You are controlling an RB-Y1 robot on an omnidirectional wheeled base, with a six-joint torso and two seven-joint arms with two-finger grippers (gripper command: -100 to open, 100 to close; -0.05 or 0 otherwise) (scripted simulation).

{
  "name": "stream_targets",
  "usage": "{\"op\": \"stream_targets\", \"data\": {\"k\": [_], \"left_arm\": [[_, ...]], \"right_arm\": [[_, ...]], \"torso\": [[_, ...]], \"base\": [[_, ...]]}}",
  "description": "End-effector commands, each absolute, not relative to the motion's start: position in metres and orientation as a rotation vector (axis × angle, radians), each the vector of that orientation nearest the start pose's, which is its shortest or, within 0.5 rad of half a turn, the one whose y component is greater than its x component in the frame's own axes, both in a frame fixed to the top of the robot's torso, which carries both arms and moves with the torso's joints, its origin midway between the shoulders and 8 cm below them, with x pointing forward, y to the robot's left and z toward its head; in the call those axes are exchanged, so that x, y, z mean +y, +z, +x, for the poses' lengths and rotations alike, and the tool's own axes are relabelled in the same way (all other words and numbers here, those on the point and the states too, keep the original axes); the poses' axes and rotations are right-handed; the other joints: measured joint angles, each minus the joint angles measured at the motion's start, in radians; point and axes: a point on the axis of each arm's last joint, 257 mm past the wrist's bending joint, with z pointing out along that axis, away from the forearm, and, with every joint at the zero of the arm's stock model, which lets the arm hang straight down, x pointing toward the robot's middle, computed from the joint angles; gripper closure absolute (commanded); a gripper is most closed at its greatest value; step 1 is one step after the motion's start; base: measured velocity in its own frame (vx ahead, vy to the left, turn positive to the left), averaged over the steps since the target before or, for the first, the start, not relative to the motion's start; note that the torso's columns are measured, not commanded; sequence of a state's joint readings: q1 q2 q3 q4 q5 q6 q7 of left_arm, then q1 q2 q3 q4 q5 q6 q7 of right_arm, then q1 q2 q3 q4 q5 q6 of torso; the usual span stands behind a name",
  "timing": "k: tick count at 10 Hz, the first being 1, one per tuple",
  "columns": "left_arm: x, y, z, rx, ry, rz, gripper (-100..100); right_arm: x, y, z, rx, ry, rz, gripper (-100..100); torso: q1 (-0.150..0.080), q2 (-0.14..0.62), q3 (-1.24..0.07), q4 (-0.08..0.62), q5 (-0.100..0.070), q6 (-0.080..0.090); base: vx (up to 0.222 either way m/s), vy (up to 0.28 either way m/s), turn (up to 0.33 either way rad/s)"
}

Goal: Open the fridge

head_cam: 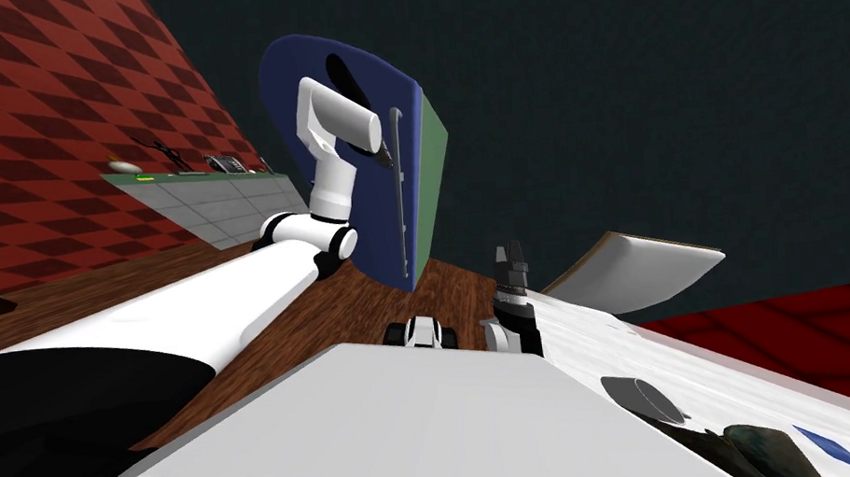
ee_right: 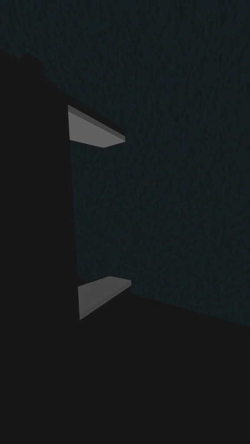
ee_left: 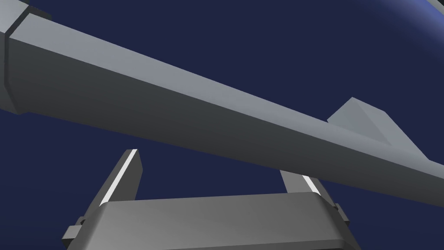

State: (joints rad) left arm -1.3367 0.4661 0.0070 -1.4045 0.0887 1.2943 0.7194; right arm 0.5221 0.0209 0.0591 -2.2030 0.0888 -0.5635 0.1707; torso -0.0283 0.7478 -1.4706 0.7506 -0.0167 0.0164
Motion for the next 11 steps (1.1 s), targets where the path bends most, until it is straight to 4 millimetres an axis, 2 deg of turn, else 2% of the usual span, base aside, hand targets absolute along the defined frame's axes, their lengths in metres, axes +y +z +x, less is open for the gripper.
{"op": "stream_targets", "data": {"k": [1, 8, 11], "left_arm": [[0.203, 0.271, 0.648, 0.99, -1.404, -1.59, -100], [0.214, 0.281, 0.641, 0.972, -1.384, -1.63, -100], [0.227, 0.29, 0.633, 0.949, -1.364, -1.666, -100]], "right_arm": [[-0.253, -0.006, 0.35, 0.715, 1.138, 0.577, 0], [-0.253, -0.006, 0.35, 0.715, 1.138, 0.578, 0], [-0.253, -0.006, 0.35, 0.715, 1.138, 0.578, 0]], "torso": [[-0.001, 0.0, 0.0, 0.0, -0.001, 0.001], [-0.002, 0.004, 0.003, 0.001, -0.001, -0.001], [-0.002, 0.006, 0.005, 0.001, -0.001, -0.002]], "base": [[0.005, -0.022, -0.016], [-0.004, -0.021, 0.003], [-0.005, -0.022, -0.005]]}}
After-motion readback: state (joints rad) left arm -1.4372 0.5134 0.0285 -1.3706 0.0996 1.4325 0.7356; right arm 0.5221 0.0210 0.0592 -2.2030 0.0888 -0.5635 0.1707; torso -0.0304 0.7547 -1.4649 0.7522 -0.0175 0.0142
